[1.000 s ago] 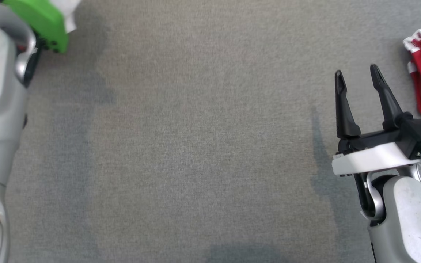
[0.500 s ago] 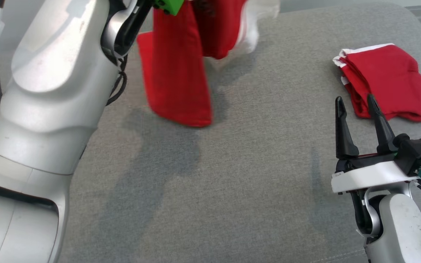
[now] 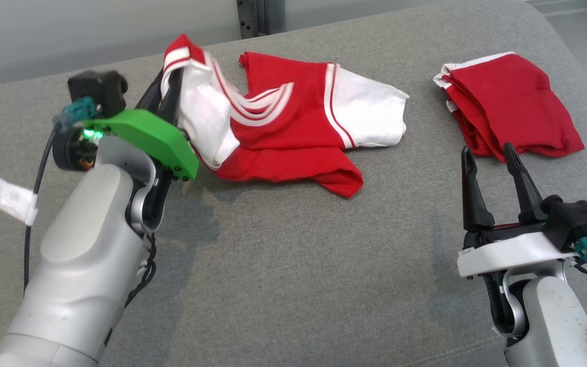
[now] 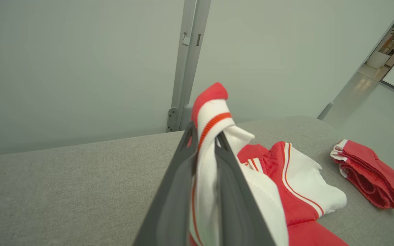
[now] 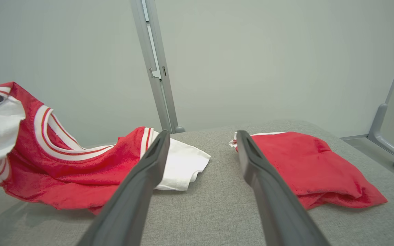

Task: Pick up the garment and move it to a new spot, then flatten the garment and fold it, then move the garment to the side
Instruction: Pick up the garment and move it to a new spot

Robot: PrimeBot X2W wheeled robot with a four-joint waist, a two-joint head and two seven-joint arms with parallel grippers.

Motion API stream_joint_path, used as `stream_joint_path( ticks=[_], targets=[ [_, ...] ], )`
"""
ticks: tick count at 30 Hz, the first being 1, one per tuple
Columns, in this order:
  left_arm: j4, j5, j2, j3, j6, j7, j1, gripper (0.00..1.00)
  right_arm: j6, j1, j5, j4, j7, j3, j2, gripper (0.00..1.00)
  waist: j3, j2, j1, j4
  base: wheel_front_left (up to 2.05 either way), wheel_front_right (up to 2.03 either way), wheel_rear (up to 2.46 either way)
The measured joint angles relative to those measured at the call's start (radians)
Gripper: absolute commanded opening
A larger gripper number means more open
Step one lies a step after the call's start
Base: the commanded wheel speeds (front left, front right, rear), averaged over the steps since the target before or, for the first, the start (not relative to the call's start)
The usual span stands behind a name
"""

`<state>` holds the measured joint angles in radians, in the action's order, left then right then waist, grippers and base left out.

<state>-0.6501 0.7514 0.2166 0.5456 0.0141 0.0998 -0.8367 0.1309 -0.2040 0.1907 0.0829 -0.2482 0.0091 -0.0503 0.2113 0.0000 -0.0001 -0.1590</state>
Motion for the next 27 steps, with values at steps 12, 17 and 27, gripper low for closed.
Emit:
stream_joint_path(
  ticks=[12, 17, 27],
  targets=[
    [-0.125, 0.05, 0.019, -0.093, -0.035, 0.144, 0.158, 0.0, 0.0, 0.005, -0.011, 0.012, -0.004, -0.002, 0.0, 1.0, -0.015, 0.0, 0.0, 0.052, 0.0, 0.0, 0.0],
    [-0.126, 0.058, 0.021, -0.139, -0.053, 0.158, 0.217, 0.0, 0.0, 0.01, -0.014, 0.014, 0.0, 0.0, 0.0, 1.0, -0.026, 0.0, 0.0, 0.078, 0.0, 0.0, 0.0],
    [-0.026, 0.005, 0.01, -0.238, -0.071, 0.162, 0.372, 1.0, 0.0, 0.019, -0.023, 0.014, 0.012, -0.001, 0.0, 1.0, -0.043, 0.0, 0.0, 0.117, 0.0, 0.0, 0.0]
  ],
)
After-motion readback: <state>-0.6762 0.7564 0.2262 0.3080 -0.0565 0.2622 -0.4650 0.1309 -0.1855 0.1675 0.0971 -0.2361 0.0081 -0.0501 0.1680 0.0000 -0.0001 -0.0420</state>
